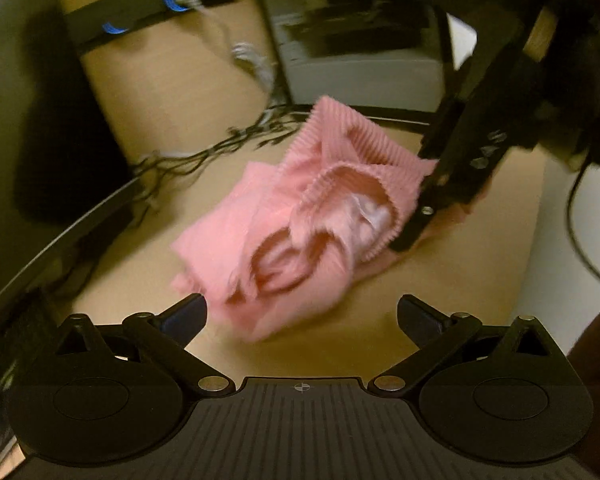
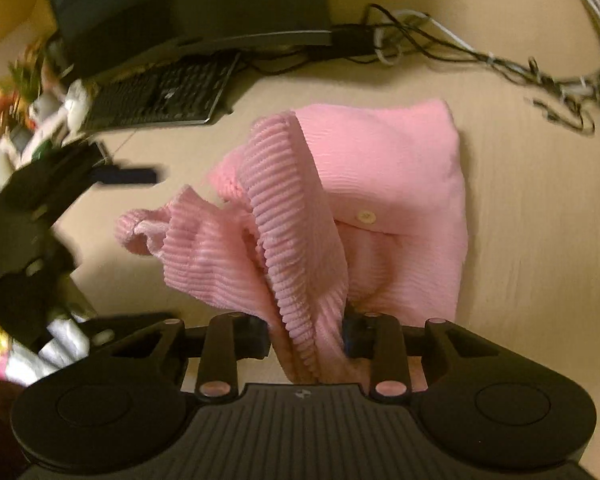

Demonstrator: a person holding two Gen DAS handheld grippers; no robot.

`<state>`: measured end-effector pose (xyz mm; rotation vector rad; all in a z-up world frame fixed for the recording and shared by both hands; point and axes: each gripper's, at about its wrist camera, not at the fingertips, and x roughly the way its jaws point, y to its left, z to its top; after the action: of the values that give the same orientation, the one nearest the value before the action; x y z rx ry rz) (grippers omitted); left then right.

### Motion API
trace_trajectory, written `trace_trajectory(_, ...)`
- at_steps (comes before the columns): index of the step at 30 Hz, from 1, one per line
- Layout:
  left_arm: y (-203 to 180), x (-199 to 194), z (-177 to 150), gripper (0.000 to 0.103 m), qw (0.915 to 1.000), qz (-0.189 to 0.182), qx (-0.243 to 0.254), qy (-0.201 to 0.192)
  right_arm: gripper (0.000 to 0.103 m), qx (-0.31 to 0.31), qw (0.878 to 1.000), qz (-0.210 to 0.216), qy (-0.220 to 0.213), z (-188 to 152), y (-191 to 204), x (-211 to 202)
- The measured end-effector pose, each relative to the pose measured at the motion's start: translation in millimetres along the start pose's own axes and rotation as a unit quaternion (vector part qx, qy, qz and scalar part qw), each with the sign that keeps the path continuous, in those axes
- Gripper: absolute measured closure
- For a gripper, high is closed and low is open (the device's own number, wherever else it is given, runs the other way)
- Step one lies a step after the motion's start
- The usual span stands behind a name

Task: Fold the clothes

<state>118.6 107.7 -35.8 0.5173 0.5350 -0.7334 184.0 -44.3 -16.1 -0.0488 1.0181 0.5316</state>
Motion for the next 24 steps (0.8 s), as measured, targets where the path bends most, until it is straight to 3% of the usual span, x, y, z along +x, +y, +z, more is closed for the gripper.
trace_trajectory(4,7.6,15.7,2.6,0.000,0.9982,-0.052,0.005,-0.027,0.075,-0.071,0.997,-0.031,0.023,1.7,32.4,-19.6)
trace_trajectory(7,17.9,26.3,3.0,0.000,0.9926,-0.112,-0.017,-0.045,0.075,-0.152,0.985,-0.061,0.050,8.3,58.9,-31.0)
trace_trajectory(9,24.5,33.8,1.0,0.000,0.9842,-0.164,-0.052,-0.041,0.075,-0.211,0.972,-0.079,0.068,15.6,69.4,-36.5)
trace_trajectory(12,31.0,42.9,-2.8,0.000,0.9639,-0.241,-0.110,-0.024,0.074,-0.285,0.950,-0.093,0.090,31.2,77.5,-38.3)
trace_trajectory(13,30.7,44.7,-5.2,0.000,0.9605,-0.250,-0.121,-0.023,0.074,-0.308,0.942,-0.090,0.095,38.8,78.2,-35.0)
trace_trajectory(16,33.1,53.8,-11.5,0.000,0.9546,-0.249,-0.163,-0.014,0.073,-0.380,0.916,-0.069,0.105,62.9,74.5,-13.4)
trace_trajectory(19,36.9,62.5,-17.8,0.000,0.9472,-0.223,-0.230,-0.001,0.066,-0.407,0.904,-0.042,0.124,85.8,56.5,32.3)
trace_trajectory(22,40.0,66.3,-22.3,0.000,0.9358,-0.201,-0.289,0.008,0.041,-0.412,0.901,-0.036,0.131,96.8,39.1,73.7)
trace_trajectory(24,43.6,65.7,-25.2,0.000,0.9306,-0.178,-0.320,0.010,0.022,-0.404,0.907,-0.036,0.116,100.3,30.5,81.9)
